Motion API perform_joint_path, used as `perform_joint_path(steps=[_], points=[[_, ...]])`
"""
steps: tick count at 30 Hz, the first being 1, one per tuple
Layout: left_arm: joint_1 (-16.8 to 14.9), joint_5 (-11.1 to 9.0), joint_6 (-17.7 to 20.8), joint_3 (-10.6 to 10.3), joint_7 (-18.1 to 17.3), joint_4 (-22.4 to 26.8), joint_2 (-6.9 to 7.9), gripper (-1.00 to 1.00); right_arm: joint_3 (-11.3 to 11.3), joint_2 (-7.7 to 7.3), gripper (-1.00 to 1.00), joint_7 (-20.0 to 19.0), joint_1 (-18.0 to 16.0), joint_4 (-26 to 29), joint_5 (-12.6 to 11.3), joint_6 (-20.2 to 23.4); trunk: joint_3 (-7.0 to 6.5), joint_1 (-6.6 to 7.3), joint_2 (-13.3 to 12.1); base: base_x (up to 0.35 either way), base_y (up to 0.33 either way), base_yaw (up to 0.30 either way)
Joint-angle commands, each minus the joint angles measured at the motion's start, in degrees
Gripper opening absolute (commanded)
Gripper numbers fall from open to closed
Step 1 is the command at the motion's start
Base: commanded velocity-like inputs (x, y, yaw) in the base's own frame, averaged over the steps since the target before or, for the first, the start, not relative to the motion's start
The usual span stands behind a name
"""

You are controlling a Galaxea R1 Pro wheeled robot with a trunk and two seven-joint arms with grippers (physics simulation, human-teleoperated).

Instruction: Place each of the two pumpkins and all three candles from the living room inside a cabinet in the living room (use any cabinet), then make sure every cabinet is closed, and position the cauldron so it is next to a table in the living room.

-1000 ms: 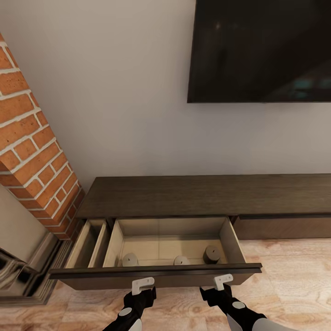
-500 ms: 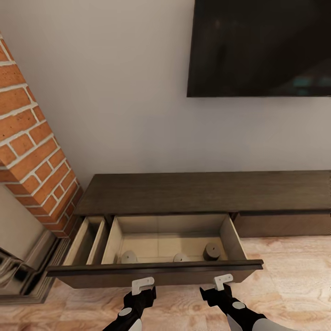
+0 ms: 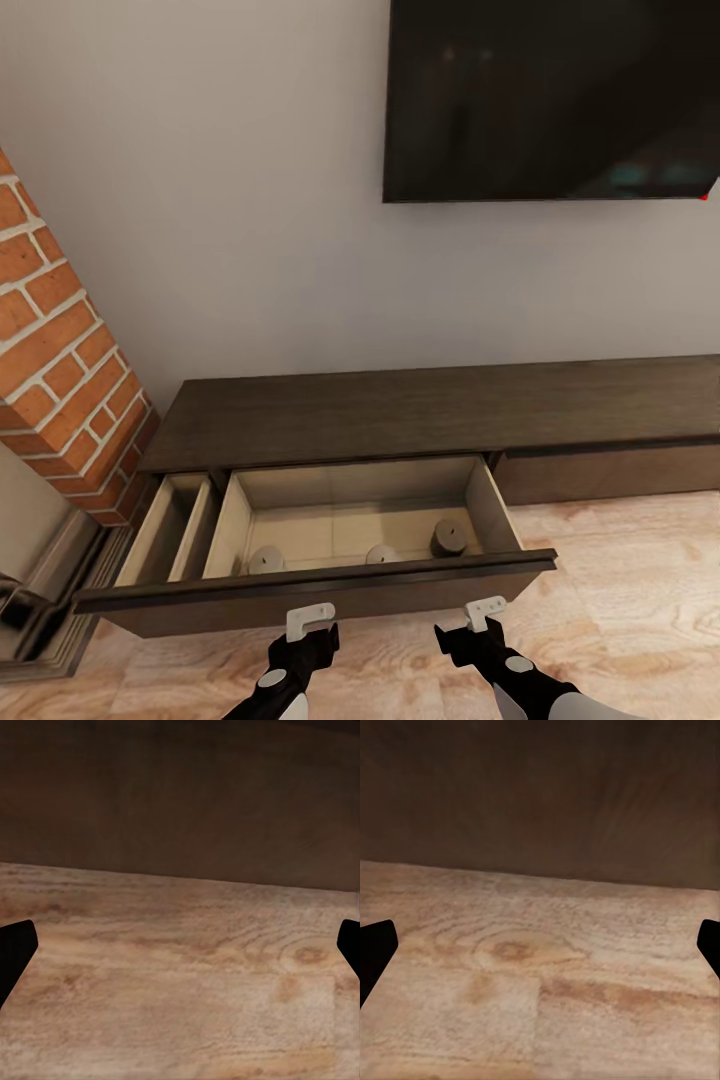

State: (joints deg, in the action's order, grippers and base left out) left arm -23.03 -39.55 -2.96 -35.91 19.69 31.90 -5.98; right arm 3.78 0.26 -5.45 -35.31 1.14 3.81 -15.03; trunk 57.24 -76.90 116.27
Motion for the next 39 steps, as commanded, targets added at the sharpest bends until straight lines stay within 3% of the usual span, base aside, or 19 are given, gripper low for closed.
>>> perform_joint_path(steps=[1, 10, 14, 18, 28, 39], points=[[0.0, 0.0, -0.01, -0.01, 0.0, 0.0, 0.0, 1.0, 0.02, 0.02, 1.0, 0.05, -0.01, 0.0, -0.01, 0.0, 0.0, 0.0, 0.0, 0.0, 0.0, -0.003], [0.0, 0.0, -0.03, 0.13, 0.0, -0.05, 0.0, 1.0, 0.23, 1.12, 1.0, 3.45, 0.33, 0.58, 0.62, -0.05, 0.0, 0.0, 0.0, 0.0, 0.0, 0.0], [-0.69, 0.08, 0.02, 0.22, 0.07, 0.34, 0.01, 1.0, 0.33, 3.39, 1.0, 8.76, 0.33, 0.69, 0.73, 0.49, 0.0, 0.0, 0.0, 0.0, 0.0, 0.0], [-1.55, 1.45, 0.06, 0.3, 0.45, 0.12, 0.07, 1.0, 0.35, 4.59, 1.0, 10.75, 0.16, 0.71, 0.64, 0.68, 0.0, 0.0, 0.0, 0.0, 0.0, 0.0], [-1.93, 2.28, 0.06, 0.4, 0.7, -0.52, 0.01, 1.0, 0.51, 5.32, 1.0, 10.72, -0.1, 0.78, 0.72, 0.82, 0.0, 0.0, 0.0, 0.0, 0.0, 0.0], [-1.93, 2.36, 0.06, 0.4, 0.7, -1.61, -0.08, 1.0, 0.54, 5.22, 1.0, 10.54, -2.15, 1.07, 0.76, 4.05, 0.0, 0.0, 0.0, 0.0, 0.0, 0.0]])
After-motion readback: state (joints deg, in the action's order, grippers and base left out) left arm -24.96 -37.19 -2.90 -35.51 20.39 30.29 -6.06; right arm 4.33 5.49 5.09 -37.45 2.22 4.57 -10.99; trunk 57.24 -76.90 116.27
